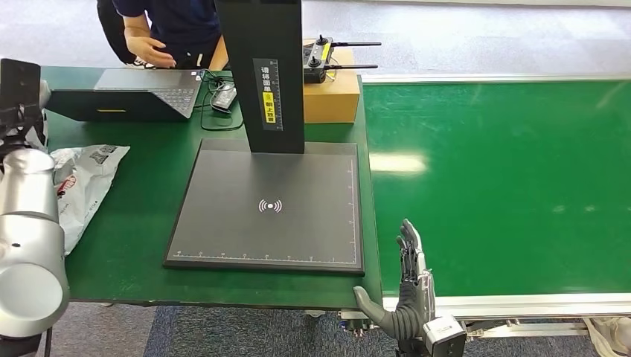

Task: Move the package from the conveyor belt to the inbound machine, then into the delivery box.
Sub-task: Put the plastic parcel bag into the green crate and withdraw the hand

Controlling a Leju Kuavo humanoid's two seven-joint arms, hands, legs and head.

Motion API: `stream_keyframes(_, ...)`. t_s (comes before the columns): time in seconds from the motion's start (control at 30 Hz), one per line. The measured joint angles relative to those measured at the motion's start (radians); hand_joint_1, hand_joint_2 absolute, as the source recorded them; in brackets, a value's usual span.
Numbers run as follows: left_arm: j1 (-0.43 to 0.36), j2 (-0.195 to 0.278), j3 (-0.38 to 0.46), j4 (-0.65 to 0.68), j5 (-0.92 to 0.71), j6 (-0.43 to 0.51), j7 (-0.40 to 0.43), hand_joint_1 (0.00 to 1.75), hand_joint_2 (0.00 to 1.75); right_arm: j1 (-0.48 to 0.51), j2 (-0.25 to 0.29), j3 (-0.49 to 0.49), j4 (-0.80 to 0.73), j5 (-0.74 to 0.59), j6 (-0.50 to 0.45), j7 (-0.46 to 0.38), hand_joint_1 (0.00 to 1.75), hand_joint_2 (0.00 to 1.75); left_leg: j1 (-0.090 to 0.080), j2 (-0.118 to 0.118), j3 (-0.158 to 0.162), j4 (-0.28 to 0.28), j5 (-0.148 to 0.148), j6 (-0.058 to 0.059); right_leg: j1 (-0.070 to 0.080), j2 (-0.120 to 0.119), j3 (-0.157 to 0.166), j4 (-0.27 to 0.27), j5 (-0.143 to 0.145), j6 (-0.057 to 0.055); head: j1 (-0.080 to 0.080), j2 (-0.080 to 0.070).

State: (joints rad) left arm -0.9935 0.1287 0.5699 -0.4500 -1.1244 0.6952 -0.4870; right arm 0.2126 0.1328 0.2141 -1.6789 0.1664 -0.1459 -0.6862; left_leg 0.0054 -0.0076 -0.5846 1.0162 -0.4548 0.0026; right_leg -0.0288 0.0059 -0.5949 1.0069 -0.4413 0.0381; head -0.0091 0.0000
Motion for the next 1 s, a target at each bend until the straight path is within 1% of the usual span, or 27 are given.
stream_keyframes(0.07, 0.037, -0.032, -0.013, -0.031, 0.142, -0.027, -0.119, 0.00, 1.75, -0.001, 0.000, 0.000, 0.000, -0.005, -0.004, 0.002, 0.00, 1.75, -0.001, 0.000, 0.000, 0.000, 0.000, 0.000, -0.001, 0.000, 0.000, 0.000, 0.000, 0.000, 0.000, 0.000)
stream_keyframes(0.13, 0.101, -0.065, -0.062, -0.089, 0.305, -0.100, -0.166, 0.00, 1.75, -0.002, 0.000, 0.000, 0.000, -0.010, -0.006, 0.002, 0.00, 1.75, -0.001, 0.000, 0.000, 0.000, 0.000, 0.001, -0.001, 0.000, 0.001, 0.000, 0.000, 0.000, 0.000, 0.000)
stream_keyframes(0.17, 0.144, -0.078, -0.105, -0.129, 0.393, -0.150, -0.170, 0.00, 1.75, -0.003, 0.000, 0.000, 0.000, -0.012, -0.005, 0.002, 0.00, 1.75, -0.002, 0.000, 0.000, 0.000, 0.000, 0.001, -0.001, 0.000, 0.001, 0.000, 0.000, 0.000, 0.000, 0.000)
stream_keyframes(0.23, 0.247, -0.098, -0.218, -0.231, 0.557, -0.242, -0.167, 0.00, 1.75, -0.003, 0.000, -0.003, 0.000, -0.015, 0.002, 0.003, 0.00, 1.75, -0.002, 0.000, 0.000, 0.000, -0.001, 0.001, -0.002, 0.000, 0.001, 0.000, 0.000, 0.000, 0.000, 0.000)
stream_keyframes(0.27, 0.304, -0.105, -0.281, -0.286, 0.614, -0.270, -0.164, 0.00, 1.75, -0.002, 0.000, -0.005, 0.000, -0.016, 0.008, 0.003, 0.00, 1.75, -0.002, 0.001, 0.000, 0.000, -0.001, 0.001, -0.002, 0.001, 0.000, 0.000, 0.000, 0.000, 0.000, 0.000)
stream_keyframes(0.33, 0.424, -0.115, -0.413, -0.401, 0.675, -0.288, -0.162, 0.00, 1.75, -0.002, 0.000, -0.013, 0.000, -0.014, 0.020, 0.002, 0.00, 1.75, -0.002, 0.001, 0.000, 0.000, -0.002, 0.002, -0.002, 0.001, 0.000, -0.001, -0.001, 0.001, 0.000, 0.000)
stream_keyframes(0.4, 0.530, -0.126, -0.538, -0.500, 0.701, -0.292, -0.164, 0.00, 1.75, -0.002, 0.000, -0.021, 0.000, -0.009, 0.029, 0.001, 0.00, 1.75, -0.002, 0.001, 0.000, 0.000, -0.003, 0.002, -0.002, 0.000, 0.000, -0.001, -0.001, 0.001, 0.000, 0.000)
stream_keyframes(0.47, 0.615, -0.140, -0.636, -0.573, 0.718, -0.296, -0.167, 0.00, 1.75, -0.002, 0.000, -0.025, 0.000, -0.003, 0.035, 0.000, 0.00, 1.75, -0.002, 0.000, 0.000, 0.000, -0.003, 0.002, -0.002, 0.000, 0.000, -0.001, -0.002, 0.002, 0.000, 0.000)
stream_keyframes(0.53, 0.681, -0.161, -0.711, -0.625, 0.720, -0.298, -0.168, 0.00, 1.75, -0.002, 0.000, -0.027, 0.001, 0.001, 0.039, -0.001, 0.00, 1.75, -0.002, 0.001, -0.001, 0.000, -0.004, 0.002, -0.002, 0.000, 0.000, -0.001, -0.002, 0.002, 0.000, 0.000)
stream_keyframes(0.6, 0.733, -0.184, -0.768, -0.664, 0.711, -0.298, -0.166, 0.00, 1.75, -0.002, 0.002, -0.027, 0.002, 0.008, 0.038, -0.001, 0.00, 1.75, -0.003, 0.001, -0.001, 0.000, -0.004, 0.003, -0.002, 0.000, 0.000, -0.001, -0.002, 0.002, 0.000, 0.000)
stream_keyframes(0.7, 0.803, -0.220, -0.830, -0.718, 0.675, -0.291, -0.161, 0.00, 1.75, -0.001, 0.007, -0.028, 0.002, 0.025, 0.030, 0.005, 0.00, 1.75, -0.003, 0.001, -0.001, 0.000, -0.004, 0.003, -0.002, 0.000, 0.000, -0.001, -0.002, 0.002, 0.000, 0.000)
stream_keyframes(0.8, 0.857, -0.247, -0.864, -0.766, 0.646, -0.293, -0.159, 0.00, 1.75, 0.003, 0.015, -0.028, 0.002, 0.041, 0.020, 0.014, 0.00, 1.75, -0.002, 0.001, 0.000, 0.000, -0.004, 0.003, -0.002, 0.000, -0.001, -0.001, -0.002, 0.002, 0.000, 0.000)
stream_keyframes(0.9, 0.890, -0.265, -0.885, -0.800, 0.632, -0.306, -0.157, 0.00, 1.75, 0.007, 0.022, -0.028, 0.002, 0.047, 0.020, 0.022, 0.00, 1.75, -0.002, 0.001, 0.000, 0.000, -0.004, 0.003, -0.002, 0.000, 0.000, -0.001, -0.002, 0.002, 0.000, 0.000)
stream_keyframes(1.0, 0.899, -0.282, -0.897, -0.813, 0.633, -0.328, -0.157, 0.00, 1.75, 0.004, 0.027, -0.029, 0.002, 0.050, 0.015, 0.030, 0.00, 1.75, -0.002, 0.001, 0.000, 0.000, -0.004, 0.003, -0.002, 0.000, 0.000, -0.001, -0.002, 0.002, 0.000, 0.000)
